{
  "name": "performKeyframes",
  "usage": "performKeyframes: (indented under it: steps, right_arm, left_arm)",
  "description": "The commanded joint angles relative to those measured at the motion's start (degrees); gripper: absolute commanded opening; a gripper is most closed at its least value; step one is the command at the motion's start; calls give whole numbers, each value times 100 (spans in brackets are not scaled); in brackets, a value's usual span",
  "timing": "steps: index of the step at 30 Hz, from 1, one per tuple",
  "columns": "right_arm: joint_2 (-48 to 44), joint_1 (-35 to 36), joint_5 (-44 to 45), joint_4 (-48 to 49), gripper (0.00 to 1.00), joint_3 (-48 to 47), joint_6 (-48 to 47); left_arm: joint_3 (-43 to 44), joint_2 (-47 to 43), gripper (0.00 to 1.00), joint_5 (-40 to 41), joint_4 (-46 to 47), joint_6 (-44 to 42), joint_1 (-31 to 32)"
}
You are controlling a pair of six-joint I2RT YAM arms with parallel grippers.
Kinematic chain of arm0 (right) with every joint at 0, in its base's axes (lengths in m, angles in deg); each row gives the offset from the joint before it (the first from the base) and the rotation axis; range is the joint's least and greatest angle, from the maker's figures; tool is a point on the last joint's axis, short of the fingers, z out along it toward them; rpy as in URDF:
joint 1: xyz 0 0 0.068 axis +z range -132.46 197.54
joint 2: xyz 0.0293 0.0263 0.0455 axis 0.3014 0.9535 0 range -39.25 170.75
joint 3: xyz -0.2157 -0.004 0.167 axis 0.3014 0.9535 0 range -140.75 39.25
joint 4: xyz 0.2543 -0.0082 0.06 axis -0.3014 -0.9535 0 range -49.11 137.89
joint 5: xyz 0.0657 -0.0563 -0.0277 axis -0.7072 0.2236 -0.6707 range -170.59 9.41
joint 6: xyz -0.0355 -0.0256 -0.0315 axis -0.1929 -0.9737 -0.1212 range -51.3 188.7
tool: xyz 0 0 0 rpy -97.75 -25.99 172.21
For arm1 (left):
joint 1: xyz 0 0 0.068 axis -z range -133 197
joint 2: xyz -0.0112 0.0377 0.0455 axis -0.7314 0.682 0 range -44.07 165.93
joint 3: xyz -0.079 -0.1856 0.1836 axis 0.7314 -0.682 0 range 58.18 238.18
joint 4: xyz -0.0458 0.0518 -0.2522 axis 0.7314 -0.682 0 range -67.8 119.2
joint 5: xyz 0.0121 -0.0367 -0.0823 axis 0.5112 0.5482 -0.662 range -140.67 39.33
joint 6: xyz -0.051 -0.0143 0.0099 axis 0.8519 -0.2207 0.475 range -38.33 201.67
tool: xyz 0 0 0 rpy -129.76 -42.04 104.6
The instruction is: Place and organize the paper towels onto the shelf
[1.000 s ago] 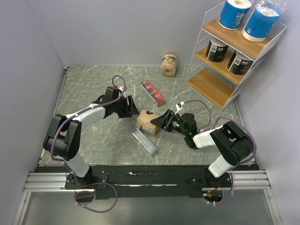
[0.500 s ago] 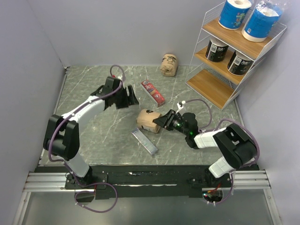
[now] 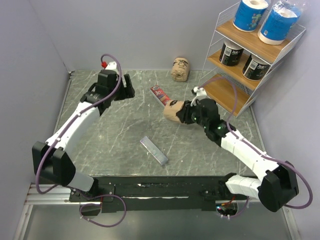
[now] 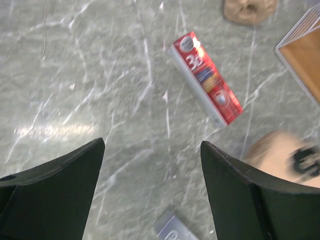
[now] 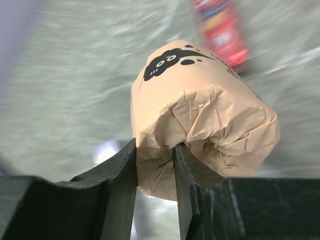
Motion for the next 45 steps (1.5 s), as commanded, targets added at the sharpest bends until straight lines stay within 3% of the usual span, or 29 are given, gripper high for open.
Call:
performKeyframes:
  steps: [1,5,11,22,32,45]
  right_arm:
    - [-57,-80,1155,-1720,37,-898,-2591]
    - [732,-203,1927,-2134,40,-1715,-4453]
    - [1735,-844,2781,-1933,40,-2402,-5942]
    - [2809,-1969,3231,-842,40,-2604,-6735]
    - [3372,-2435,2852,-781,42,-2929,-6981]
    - [3969,-2761,3458,-499,43,-3290,-7121]
  left_arm:
    - [-726,-655,84,43,363,-220,36]
    - [-650,-824,86,87,250,-212,71]
    - [-851,-1202,86,114,469,-142,89]
    - [-852,-1150,86,-211,523,-89,159]
    - [-896,-1167,86,-203,549,-89,159]
    - [-904,-1167,86,-238,566,-53,159]
